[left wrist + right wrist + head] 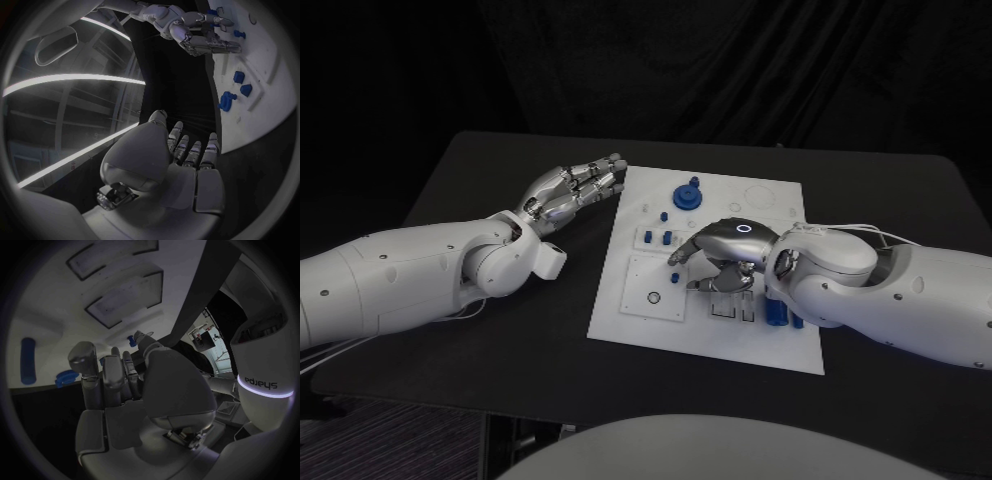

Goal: Assemble the parts on the task board

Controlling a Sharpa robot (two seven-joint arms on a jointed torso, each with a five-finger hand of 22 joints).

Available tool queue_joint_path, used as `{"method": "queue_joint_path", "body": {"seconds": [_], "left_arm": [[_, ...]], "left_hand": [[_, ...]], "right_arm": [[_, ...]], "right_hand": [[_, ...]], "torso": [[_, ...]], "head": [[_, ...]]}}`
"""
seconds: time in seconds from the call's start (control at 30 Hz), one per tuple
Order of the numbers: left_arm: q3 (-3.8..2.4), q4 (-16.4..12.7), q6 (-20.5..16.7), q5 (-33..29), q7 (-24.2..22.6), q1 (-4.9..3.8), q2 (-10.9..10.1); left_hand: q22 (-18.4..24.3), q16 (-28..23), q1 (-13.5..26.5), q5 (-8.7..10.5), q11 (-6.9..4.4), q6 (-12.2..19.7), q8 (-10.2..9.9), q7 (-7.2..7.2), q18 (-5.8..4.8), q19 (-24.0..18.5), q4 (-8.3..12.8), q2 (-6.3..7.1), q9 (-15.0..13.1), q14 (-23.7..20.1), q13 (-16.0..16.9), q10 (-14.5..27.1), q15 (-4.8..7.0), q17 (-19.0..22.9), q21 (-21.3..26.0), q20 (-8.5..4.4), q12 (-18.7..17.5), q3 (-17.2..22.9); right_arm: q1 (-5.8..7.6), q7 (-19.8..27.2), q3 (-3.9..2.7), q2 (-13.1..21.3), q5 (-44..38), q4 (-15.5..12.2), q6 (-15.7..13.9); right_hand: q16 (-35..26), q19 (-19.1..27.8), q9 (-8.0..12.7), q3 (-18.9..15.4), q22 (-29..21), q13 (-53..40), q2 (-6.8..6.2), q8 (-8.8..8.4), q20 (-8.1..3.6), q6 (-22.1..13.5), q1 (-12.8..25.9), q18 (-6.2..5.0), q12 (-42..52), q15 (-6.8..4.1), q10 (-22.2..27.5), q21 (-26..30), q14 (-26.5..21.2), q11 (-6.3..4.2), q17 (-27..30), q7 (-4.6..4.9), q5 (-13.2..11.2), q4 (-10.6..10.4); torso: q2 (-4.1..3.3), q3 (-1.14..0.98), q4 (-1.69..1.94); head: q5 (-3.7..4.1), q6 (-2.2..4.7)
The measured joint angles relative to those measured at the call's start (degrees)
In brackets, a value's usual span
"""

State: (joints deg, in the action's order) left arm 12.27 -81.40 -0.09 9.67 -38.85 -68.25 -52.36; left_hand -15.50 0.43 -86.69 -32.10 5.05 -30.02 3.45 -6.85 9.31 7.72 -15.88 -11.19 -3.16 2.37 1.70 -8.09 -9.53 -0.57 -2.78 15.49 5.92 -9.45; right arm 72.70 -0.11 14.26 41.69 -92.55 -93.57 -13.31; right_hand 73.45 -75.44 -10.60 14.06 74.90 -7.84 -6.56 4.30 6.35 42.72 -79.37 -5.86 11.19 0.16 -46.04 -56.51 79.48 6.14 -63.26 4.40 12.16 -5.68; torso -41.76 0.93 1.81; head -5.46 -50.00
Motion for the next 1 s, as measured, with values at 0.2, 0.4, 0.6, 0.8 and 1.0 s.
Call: {"method": "queue_joint_path", "body": {"seconds": [0.2,0.4,0.6,0.8,1.0], "left_arm": [[0.01,-0.24,0.01,0.0,0.0,0.03,-0.39],[0.02,-0.53,0.0,0.0,0.0,0.05,-0.75],[0.01,-0.71,-0.03,-0.01,-0.01,0.05,-0.84],[0.01,-0.83,-0.03,-0.01,-0.01,0.05,-0.88],[0.01,-0.83,-0.03,-0.01,-0.01,0.05,-0.9]], "left_hand": [[0.0,0.0,-0.22,0.0,0.0,0.0,-0.01,0.0,-0.01,0.2,0.0,0.22,0.0,0.0,0.0,0.0,0.0,0.0,0.0,0.2,0.0,0.0],[-0.04,0.0,-0.22,0.0,0.18,-0.5,0.21,-0.11,-0.01,0.2,0.0,0.22,-0.04,0.0,0.0,-0.19,0.0,0.01,0.0,0.2,0.0,0.0],[-0.05,0.0,-0.22,0.0,0.19,-0.71,0.21,-0.32,-0.01,0.2,0.0,0.22,-0.05,0.0,0.03,-0.19,0.0,-0.05,0.0,0.2,0.0,0.0],[-0.13,0.0,-0.22,0.0,0.18,-0.7,0.2,-0.32,-0.01,0.2,0.0,0.22,-0.05,0.0,0.05,-0.19,0.0,-0.05,-0.23,0.2,0.0,0.0],[-0.13,0.0,-0.22,0.0,0.18,-0.7,0.2,-0.32,-0.01,0.2,0.0,0.22,-0.05,0.0,0.05,-0.19,0.0,-0.04,-0.23,0.2,0.0,0.0]], "right_arm": [[4.23,-0.01,-0.04,5.38,0.0,-4.82,-2.15],[8.28,-0.84,-0.15,11.65,0.0,-8.45,-3.89],[9.28,-2.39,-0.07,15.48,-0.05,-8.71,-4.34],[9.6,-4.21,-0.06,17.89,-0.21,-7.61,-3.97],[9.6,-6.35,-0.05,17.93,-1.11,-6.97,-1.59]], "right_hand": [[0.42,-0.04,0.08,-0.87,0.05,-0.68,0.0,0.88,-0.04,2.44,0.0,0.01,2.41,0.0,0.1,-0.51,0.0,-0.1,-0.71,0.58,0.0,-0.87],[0.42,-0.22,0.35,-1.28,0.04,-0.71,0.0,1.08,-0.21,3.35,0.0,0.01,2.78,0.0,0.73,-0.51,0.0,-0.09,-0.55,-0.18,0.0,-1.28],[0.47,-0.45,0.85,-2.42,0.04,-0.48,0.0,1.08,-0.03,3.61,0.0,0.02,2.79,0.0,2.27,-0.56,0.0,0.16,-0.59,-0.44,0.0,-2.43],[1.97,-1.98,1.64,-3.75,0.04,0.39,-0.49,0.57,-0.08,3.61,-0.46,0.02,2.79,0.24,4.0,-2.78,1.31,0.33,-2.35,-0.02,0.0,-4.92],[1.96,-2.17,2.24,-4.96,0.03,1.18,-1.84,0.57,0.11,4.8,-1.08,0.02,3.54,0.24,3.4,-2.78,1.31,0.62,-1.93,0.42,0.0,-8.97]], "torso": [[0.02,0.0,0.01],[0.03,-0.01,-0.02],[-0.01,-0.01,-0.02],[-0.09,0.05,0.0],[-0.14,0.06,0.04]], "head": [[0.03,0.0],[0.26,0.0],[0.37,0.0],[-0.1,0.0],[0.32,0.0]]}}
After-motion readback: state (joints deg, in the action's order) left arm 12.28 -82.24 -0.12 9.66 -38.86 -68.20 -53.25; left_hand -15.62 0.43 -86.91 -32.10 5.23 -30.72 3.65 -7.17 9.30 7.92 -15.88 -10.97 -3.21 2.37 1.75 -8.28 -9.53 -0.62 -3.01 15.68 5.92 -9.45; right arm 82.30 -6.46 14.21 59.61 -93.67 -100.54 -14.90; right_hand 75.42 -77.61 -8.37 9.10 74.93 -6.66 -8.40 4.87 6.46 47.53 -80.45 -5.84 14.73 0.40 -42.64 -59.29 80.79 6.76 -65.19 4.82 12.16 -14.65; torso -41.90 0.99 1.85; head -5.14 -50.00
